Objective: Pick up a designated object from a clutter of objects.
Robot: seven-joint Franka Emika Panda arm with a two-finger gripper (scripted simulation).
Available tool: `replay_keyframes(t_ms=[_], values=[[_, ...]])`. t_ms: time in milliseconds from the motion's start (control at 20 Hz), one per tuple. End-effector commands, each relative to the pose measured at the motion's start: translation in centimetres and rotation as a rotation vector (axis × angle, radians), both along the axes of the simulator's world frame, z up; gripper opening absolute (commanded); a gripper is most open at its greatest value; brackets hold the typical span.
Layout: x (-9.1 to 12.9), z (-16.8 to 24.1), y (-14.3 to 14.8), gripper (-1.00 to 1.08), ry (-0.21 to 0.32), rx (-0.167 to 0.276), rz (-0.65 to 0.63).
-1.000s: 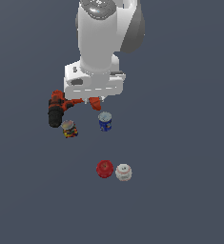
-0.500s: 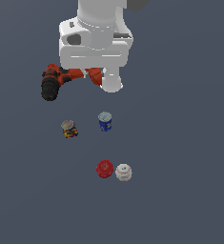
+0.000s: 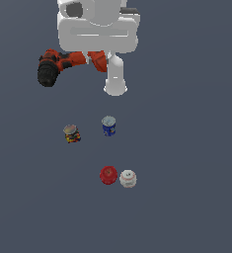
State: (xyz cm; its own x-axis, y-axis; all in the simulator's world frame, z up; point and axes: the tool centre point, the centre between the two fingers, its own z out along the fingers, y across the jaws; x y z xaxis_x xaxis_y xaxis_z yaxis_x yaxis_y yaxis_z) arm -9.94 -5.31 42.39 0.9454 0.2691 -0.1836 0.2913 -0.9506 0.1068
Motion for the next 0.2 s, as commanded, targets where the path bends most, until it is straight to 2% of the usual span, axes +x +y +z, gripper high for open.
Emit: replay_keyframes(t_ms=[0, 150], values=[[-0.03, 0.79, 0.03, -1.00, -0.006, -0.001, 0.000], [0.02, 0.91, 0.04, -1.00, -0.006, -0.002, 0.000]])
